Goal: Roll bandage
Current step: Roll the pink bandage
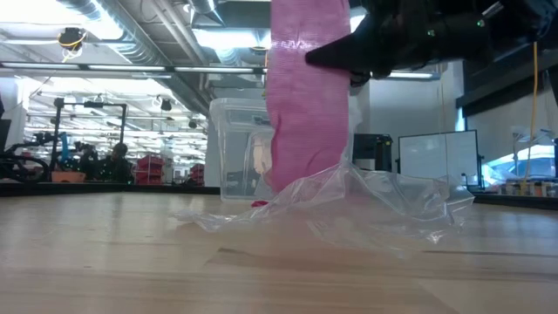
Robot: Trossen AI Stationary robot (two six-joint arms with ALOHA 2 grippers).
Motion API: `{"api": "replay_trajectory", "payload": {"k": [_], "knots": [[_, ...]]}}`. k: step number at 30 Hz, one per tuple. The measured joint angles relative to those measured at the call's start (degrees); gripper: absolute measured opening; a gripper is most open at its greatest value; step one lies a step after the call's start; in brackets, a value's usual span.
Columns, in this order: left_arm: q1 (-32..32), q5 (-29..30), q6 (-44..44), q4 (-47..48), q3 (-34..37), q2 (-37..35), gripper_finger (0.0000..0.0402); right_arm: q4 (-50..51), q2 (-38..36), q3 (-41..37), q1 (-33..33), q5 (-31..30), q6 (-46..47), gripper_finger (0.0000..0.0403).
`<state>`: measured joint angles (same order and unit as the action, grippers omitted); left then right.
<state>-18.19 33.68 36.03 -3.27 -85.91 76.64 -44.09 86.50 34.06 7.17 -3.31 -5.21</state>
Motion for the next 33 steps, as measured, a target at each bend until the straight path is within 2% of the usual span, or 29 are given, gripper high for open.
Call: {"api": "replay_trajectory", "payload": {"k": [3,6,10,13,20,27,33], "knots": [[0.19,0.26,0.94,-1.07,0.00,0.00,0.0019,0.99,-0.26,0.00,0.02,0.05,0.80,0.0021],[0.22,2.32,2.72,-2.12,0.00,0.00,0.0019,2.23,-2.07,-0.02,1.87,0.95,0.64,0.0008],[0.84,5.30,5.54,-1.75,0.00,-0.04,0.0019,4.41,-6.69,-0.04,5.86,1.20,0.51,0.0010],[1.95,6.57,7.06,-1.16,0.00,-0.02,0.0019,6.45,-11.36,0.23,8.32,1.26,3.72,0.0005],[5.88,9.91,7.94,4.58,0.03,-0.02,0.0014,18.74,-20.37,6.20,14.23,2.47,4.83,0.0003],[9.35,11.21,7.91,3.97,1.07,-0.02,0.0008,29.92,-20.28,14.29,20.23,2.13,2.08,0.0003],[10.28,11.76,7.29,8.64,1.09,0.00,0.0005,32.45,-20.26,18.09,26.69,-4.16,-2.92,0.0002]]}}
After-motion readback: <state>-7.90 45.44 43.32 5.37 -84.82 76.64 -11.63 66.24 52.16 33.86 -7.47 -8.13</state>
